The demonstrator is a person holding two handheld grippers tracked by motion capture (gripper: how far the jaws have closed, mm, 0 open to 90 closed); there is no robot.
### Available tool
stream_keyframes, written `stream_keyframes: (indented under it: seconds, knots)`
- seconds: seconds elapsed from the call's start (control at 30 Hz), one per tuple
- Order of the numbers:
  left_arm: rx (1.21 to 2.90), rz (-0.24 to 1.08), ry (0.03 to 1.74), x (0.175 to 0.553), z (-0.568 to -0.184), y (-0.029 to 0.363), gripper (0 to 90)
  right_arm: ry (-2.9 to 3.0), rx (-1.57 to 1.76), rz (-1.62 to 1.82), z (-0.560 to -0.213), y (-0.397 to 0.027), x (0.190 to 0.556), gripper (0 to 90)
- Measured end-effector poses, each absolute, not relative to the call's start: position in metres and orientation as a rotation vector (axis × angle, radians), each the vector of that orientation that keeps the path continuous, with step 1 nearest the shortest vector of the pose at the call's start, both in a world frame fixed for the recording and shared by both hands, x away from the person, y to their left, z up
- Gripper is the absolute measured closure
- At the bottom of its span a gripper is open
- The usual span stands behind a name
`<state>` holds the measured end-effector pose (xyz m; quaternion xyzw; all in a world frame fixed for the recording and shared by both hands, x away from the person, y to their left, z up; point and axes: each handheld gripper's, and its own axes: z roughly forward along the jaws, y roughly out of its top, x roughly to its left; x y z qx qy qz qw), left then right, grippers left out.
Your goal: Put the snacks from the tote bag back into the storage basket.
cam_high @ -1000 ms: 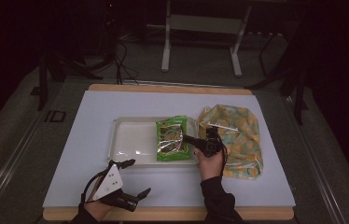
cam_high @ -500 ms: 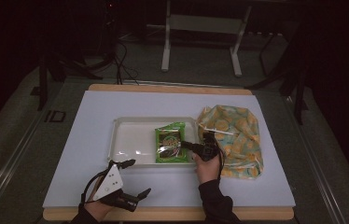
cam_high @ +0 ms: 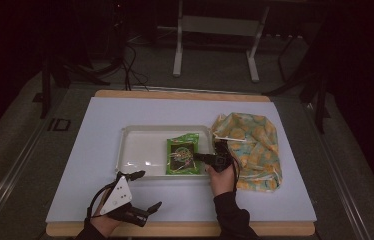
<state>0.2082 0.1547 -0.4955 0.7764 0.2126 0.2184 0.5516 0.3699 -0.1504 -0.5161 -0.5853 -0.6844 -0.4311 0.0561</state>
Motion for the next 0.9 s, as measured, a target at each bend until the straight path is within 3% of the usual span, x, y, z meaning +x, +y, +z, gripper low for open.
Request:
stream_keyframes:
  seconds: [0.33, 0.9]
  knots:
    - [1.837, 0.517, 0.503, 0.208, -0.495, 0.155, 0.5, -2.162, -1.772, -1.290, -0.511, -0.147, 0.371, 69.9]
    - [1.839, 0.520, 0.500, 0.208, -0.496, 0.154, 0.6, -2.350, -1.637, -1.323, -0.473, -0.146, 0.371, 60.8]
